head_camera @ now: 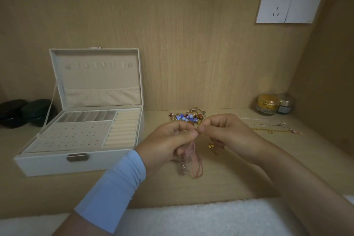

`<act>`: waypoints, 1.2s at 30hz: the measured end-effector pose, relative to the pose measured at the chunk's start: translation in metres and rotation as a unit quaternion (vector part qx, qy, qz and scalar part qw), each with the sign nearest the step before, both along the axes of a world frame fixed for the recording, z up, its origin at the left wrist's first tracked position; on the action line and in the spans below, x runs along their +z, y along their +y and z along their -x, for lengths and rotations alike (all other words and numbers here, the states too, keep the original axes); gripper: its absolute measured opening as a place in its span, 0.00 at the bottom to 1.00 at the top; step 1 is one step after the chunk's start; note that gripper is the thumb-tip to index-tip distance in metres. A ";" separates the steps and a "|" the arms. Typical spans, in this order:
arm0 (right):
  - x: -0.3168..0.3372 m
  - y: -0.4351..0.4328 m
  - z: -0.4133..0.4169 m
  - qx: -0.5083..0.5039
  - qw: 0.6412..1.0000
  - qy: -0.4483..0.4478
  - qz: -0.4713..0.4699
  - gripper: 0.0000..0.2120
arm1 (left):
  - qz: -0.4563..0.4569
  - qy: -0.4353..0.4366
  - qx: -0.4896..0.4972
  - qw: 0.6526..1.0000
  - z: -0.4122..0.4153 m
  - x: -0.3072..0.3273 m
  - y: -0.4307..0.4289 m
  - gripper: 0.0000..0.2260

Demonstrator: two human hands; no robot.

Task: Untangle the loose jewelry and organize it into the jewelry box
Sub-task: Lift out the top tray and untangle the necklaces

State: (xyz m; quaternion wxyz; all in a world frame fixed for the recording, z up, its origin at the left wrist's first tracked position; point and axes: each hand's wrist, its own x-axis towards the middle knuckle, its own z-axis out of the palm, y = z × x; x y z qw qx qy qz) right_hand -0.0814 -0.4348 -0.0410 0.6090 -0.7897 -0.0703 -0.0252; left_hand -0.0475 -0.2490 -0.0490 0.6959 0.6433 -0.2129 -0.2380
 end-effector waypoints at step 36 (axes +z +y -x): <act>0.003 0.001 0.001 0.003 0.999 0.027 -0.018 0.04 | -0.422 -0.355 0.115 0.826 0.000 -0.005 0.010 0.11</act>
